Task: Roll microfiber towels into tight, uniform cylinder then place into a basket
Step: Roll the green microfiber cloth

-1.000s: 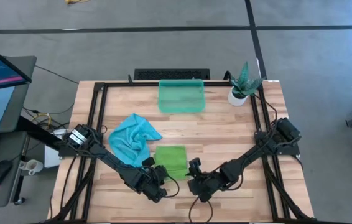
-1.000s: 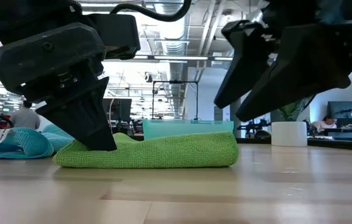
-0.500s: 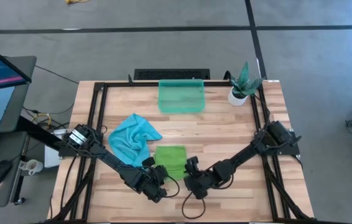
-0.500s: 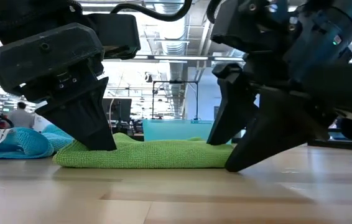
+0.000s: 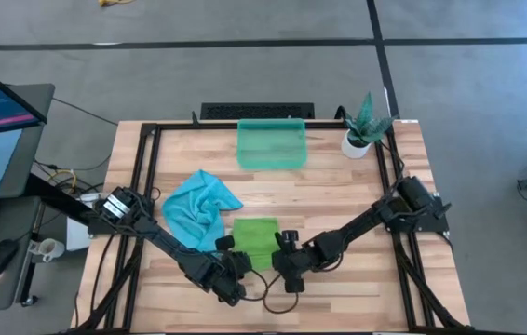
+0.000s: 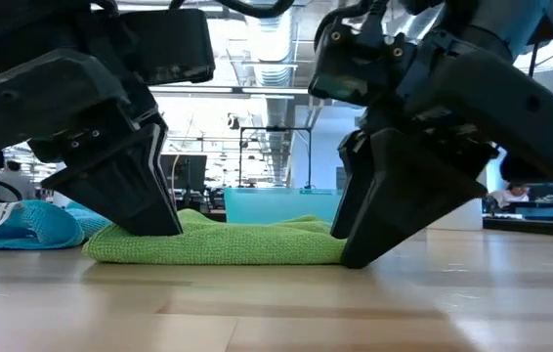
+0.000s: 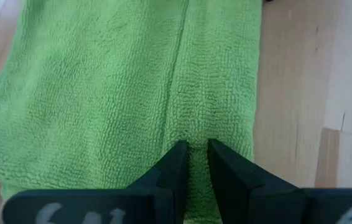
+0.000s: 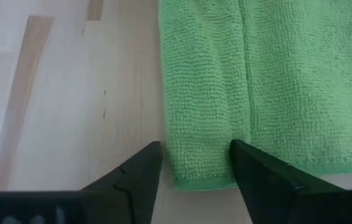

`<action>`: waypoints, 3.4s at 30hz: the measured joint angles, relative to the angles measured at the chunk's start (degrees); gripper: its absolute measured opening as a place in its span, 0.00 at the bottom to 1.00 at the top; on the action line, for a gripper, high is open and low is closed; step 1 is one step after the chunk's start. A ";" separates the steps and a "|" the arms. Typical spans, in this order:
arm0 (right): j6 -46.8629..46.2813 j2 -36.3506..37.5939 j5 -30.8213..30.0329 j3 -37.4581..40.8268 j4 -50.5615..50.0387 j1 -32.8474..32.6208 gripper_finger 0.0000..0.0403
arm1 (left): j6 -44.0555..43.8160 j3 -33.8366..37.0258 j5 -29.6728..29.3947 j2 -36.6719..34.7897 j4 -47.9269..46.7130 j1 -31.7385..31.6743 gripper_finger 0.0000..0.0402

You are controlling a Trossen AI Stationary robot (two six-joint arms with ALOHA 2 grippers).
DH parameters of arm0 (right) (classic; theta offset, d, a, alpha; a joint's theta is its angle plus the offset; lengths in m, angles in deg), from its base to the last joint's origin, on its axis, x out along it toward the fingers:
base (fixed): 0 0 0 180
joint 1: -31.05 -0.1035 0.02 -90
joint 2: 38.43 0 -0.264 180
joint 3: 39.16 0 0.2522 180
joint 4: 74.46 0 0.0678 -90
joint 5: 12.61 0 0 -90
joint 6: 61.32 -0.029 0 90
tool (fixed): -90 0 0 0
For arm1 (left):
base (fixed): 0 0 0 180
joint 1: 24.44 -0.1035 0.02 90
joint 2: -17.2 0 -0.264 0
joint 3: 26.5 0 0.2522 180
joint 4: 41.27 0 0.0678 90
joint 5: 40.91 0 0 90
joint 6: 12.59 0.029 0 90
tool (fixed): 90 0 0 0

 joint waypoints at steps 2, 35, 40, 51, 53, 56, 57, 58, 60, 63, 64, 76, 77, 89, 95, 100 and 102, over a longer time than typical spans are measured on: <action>-0.38 -0.03 0.83 0.00 0.10 0.37 0.48 | 0.88 -0.32 -0.52 0.02 -0.50 0.21 0.15; -4.52 0.00 2.89 0.15 -0.21 1.32 0.16 | 9.31 -12.39 -7.04 0.02 -20.20 7.48 0.31; -5.47 0.02 2.87 0.22 -0.15 1.32 0.16 | 12.78 -12.43 -6.98 2.61 -16.48 6.72 0.43; -5.56 0.02 3.10 0.22 -0.18 1.28 0.16 | 10.73 -12.44 -5.56 6.49 -18.65 3.00 0.47; -5.58 0.02 3.08 0.22 -0.19 1.17 0.16 | 8.99 -12.25 -5.40 6.49 -20.15 2.33 0.47; -5.56 0.02 2.80 0.22 -0.19 0.49 0.16 | 7.82 -10.05 -4.12 6.16 -18.55 1.52 0.46; -5.56 0.02 2.65 0.22 -0.17 0.28 0.16 | 7.62 -9.07 -3.54 5.98 -18.14 1.29 0.46; -5.54 0.01 2.49 0.22 -0.17 0.04 0.16 | 7.43 -8.28 -2.53 5.92 -17.59 1.07 0.46; -5.54 0.00 2.32 0.22 -0.17 -0.36 0.16 | 7.29 -6.54 -0.16 5.63 -15.39 0.51 0.44; -5.56 0.02 2.70 0.22 0.07 -0.68 0.16 | 8.07 -5.60 0.48 5.44 -13.36 0.52 0.37; -5.95 0.04 2.86 0.22 0.10 -0.77 0.16 | 8.50 -5.68 1.04 5.45 -13.23 0.59 0.34; -8.35 -0.36 22.52 -3.87 0.04 -1.06 0.15 | 2.96 -5.67 18.90 -0.79 -11.58 0.54 0.05; -9.06 -0.39 25.93 -4.44 -0.62 -1.17 0.14 | 1.58 -5.65 21.71 -1.75 -11.96 0.50 0.05; -8.22 -0.42 30.59 -5.49 -0.17 -1.88 0.03 | -5.69 -5.53 35.41 -4.52 -14.13 -3.71 0.03; -2.26 2.25 20.14 -5.60 -3.28 -4.44 0.03 | -3.25 -5.55 29.82 -4.52 -14.01 -4.38 0.02; 8.52 3.54 2.17 -5.49 -2.49 -9.40 0.02 | -3.22 -5.55 26.49 -4.59 -13.74 -4.34 0.03; 11.64 3.50 -4.73 -5.46 -2.06 -10.85 0.04 | -3.27 -4.90 26.38 -4.68 -11.65 -4.35 0.03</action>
